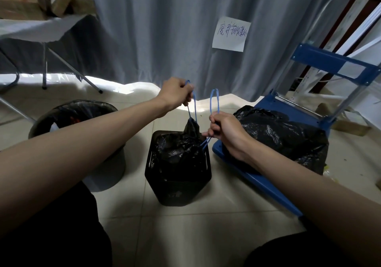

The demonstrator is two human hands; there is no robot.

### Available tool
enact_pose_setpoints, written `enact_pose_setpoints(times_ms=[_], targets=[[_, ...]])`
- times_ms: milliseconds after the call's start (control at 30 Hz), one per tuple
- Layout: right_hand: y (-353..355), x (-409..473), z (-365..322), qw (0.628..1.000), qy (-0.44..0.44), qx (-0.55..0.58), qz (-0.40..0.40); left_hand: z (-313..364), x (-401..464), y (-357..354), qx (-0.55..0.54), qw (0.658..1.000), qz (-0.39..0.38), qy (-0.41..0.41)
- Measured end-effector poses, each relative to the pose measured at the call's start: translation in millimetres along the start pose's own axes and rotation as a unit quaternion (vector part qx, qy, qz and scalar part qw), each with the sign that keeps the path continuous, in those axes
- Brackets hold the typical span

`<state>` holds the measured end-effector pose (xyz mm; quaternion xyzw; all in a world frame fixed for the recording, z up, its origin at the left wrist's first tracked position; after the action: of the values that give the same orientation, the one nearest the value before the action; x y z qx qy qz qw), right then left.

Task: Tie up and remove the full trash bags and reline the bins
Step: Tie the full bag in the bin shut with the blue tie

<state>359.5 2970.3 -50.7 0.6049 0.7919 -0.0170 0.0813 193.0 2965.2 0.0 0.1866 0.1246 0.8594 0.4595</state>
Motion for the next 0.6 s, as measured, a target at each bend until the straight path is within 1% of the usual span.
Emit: enact_pose_setpoints(times_ms=[67,133,200,300,367,467,533,600], targets=[[6,7,3,0.999,-0.017,0.021,0.045,0,4,14,-0.009,0.999,0.041,0.004],[11,15,5,0.997,-0.021,0.004,0.079,2,2,23,-0.012,0.998,0.054,-0.006],[14,24,7,0.994,-0.014,-0.047,0.100,8,-5,26,-0.020,0.998,0.046,-0.026],[11,34,6,0.985,0.015,-0.143,0.099,23,-20,24,-0.025,0.997,0.008,-0.068],[3,38,-1,0.970,0.059,-0.223,0.077,31,-28,20,-0.015,0.996,-0.016,-0.092],[-21,34,-15,0.917,0.165,-0.364,0.007,38,-37,13,-0.019,0.993,-0.043,-0.106],[-36,33,-18,0.888,0.204,-0.409,-0.039,38,-36,12,-0.020,0.993,-0.040,-0.107],[-42,31,-18,0.876,0.215,-0.424,-0.084,34,-31,16,-0.020,0.995,-0.023,-0.098]])
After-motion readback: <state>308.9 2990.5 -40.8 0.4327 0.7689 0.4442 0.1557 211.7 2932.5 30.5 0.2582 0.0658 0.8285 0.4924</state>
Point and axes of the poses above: each hand's wrist, its own x-axis towards the middle knuckle, its own y-axis out of the back of the hand, z = x × y, the point moved 6 cm from there along x, towards the middle knuckle, and after that the axes turned 13 degrees about z, right-handed, at the moved point
